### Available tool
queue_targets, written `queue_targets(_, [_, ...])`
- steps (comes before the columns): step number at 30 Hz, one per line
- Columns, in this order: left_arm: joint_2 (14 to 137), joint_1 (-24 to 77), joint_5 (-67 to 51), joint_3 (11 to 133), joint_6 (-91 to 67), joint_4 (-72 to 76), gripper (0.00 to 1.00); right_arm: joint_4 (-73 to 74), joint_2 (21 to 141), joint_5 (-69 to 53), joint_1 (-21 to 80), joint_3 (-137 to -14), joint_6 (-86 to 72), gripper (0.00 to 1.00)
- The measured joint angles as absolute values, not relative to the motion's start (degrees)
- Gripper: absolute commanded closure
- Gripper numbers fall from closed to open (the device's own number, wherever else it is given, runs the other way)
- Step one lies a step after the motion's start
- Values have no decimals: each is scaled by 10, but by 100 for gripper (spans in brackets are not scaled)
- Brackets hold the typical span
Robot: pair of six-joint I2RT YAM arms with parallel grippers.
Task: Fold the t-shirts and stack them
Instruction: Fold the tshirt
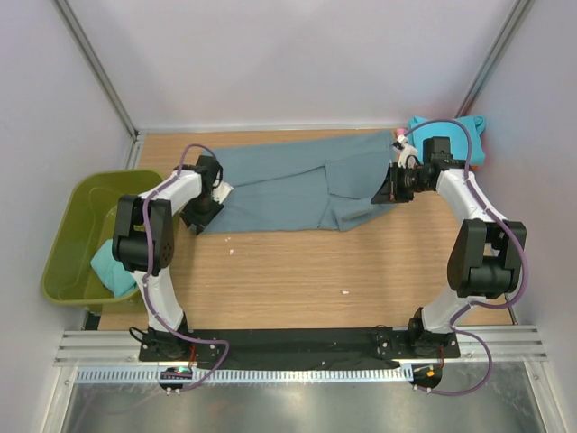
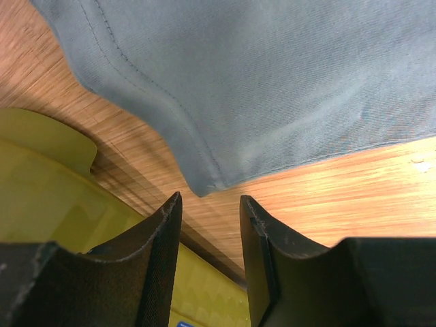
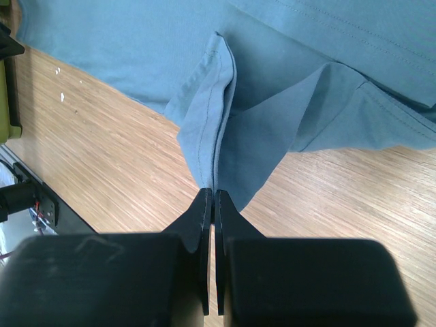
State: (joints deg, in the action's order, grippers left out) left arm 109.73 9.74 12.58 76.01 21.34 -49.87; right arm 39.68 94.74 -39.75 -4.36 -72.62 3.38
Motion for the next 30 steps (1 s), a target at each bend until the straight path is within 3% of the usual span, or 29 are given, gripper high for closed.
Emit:
queue_targets(11, [1133, 92, 107, 798, 215, -500, 61, 393, 947, -397, -44, -722, 34, 99])
queue_targets(22, [1148, 79, 86, 802, 214, -512, 76, 386, 946, -395, -44, -715, 34, 99])
queue_targets(30, [1140, 71, 71, 790, 210, -519, 68, 386, 945, -389, -44, -711, 34, 99])
